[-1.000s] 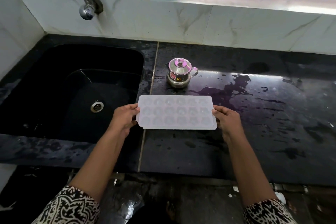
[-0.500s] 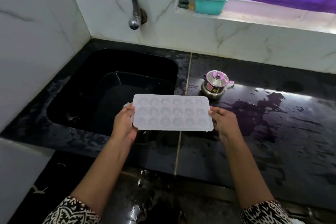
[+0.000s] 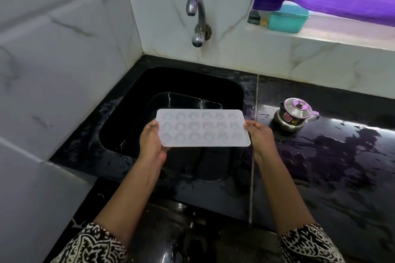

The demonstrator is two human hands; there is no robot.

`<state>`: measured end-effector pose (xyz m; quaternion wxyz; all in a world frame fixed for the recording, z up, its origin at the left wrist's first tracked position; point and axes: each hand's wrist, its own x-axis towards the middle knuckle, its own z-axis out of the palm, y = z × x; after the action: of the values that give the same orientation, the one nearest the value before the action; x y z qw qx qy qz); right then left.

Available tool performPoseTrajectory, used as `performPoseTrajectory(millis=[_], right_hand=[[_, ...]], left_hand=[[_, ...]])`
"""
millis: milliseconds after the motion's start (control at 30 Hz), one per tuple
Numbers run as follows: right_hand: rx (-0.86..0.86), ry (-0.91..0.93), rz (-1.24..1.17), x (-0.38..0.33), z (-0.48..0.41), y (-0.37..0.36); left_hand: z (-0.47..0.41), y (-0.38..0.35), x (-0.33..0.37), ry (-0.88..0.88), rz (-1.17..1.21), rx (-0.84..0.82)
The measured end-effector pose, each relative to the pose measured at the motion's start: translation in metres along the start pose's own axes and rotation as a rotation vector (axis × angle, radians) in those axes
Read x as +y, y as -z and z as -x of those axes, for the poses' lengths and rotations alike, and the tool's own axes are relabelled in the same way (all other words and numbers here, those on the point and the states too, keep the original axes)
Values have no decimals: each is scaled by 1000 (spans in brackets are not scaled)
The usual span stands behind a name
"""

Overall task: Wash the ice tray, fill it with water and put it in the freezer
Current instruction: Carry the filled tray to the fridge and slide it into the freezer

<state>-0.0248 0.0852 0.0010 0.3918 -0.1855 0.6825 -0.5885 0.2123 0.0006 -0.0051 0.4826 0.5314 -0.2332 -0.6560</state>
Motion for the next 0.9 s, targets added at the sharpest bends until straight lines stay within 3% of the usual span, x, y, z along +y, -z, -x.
performPoseTrajectory(millis=[433,900], right_hand=[[-94,-113,-256,-8,-10,-51],[-333,-101,-113,-11,-41,-50]], left_hand=[[-9,20,9,-31,94,113],[24,10,-19,-107,284,373]])
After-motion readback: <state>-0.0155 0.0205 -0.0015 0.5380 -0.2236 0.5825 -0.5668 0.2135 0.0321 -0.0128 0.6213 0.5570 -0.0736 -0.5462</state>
